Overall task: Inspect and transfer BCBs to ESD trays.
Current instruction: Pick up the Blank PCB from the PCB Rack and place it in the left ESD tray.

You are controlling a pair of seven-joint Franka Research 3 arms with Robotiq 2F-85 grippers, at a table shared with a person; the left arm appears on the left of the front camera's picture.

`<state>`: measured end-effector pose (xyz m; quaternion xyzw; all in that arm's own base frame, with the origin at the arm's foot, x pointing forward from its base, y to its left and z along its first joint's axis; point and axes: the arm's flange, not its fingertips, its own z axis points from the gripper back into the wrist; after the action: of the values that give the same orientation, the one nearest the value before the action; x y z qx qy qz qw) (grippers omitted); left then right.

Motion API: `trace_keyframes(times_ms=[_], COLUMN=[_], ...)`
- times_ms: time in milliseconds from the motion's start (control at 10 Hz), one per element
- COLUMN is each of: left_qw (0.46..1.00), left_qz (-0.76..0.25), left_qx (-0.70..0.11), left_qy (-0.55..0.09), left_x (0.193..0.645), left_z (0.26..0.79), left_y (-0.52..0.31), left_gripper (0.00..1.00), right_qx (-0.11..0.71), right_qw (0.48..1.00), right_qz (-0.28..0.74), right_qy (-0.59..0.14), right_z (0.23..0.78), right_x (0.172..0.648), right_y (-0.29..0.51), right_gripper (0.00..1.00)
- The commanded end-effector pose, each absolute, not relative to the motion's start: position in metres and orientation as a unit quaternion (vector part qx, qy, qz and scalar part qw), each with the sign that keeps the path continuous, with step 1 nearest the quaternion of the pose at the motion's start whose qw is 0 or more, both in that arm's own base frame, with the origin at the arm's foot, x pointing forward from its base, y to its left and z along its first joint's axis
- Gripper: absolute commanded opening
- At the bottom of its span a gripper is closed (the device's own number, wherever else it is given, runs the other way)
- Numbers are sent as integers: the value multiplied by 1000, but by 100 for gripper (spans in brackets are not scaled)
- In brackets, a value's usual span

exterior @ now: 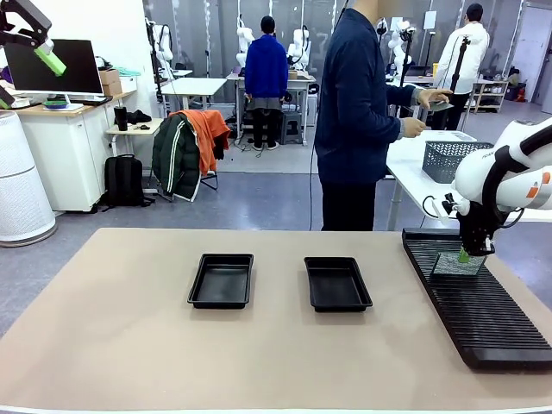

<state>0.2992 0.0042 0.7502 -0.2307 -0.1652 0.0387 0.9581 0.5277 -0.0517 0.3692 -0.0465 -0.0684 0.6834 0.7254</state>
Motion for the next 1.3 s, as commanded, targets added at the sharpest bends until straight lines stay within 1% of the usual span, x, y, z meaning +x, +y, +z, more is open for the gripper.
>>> trace_keyframes(times_ms=[0, 200, 300, 600, 800, 1000, 1200], left_qw=[958, 958, 958, 958, 958, 958, 958], left_qz=[40, 40, 40, 40, 40, 40, 40], left_qx=[-231, -231, -231, -231, -231, -231, -231], left_qy=[-166, -166, -166, -166, -166, -166, -166], left_x=[300, 300, 300, 300, 300, 300, 300], left_z=[750, 750, 750, 750, 750, 750, 750], left_y=[5, 5, 5, 5, 5, 5, 5], left_gripper=[100, 100, 100, 100, 100, 100, 100], right_qx=[-46, -46, -47, -65, -75, -82, -92], right_qw=[725, 725, 725, 720, 721, 739, 745], right_qz=[684, 684, 683, 688, 686, 667, 657], right_qy=[-68, -68, -68, -65, -66, -51, -69], right_z=[369, 369, 369, 417, 459, 517, 581], right_x=[528, 528, 528, 524, 518, 507, 487], right_y=[-51, -51, -52, -48, -46, -35, -27], right_gripper=[0, 0, 2, 2, 2, 2, 2])
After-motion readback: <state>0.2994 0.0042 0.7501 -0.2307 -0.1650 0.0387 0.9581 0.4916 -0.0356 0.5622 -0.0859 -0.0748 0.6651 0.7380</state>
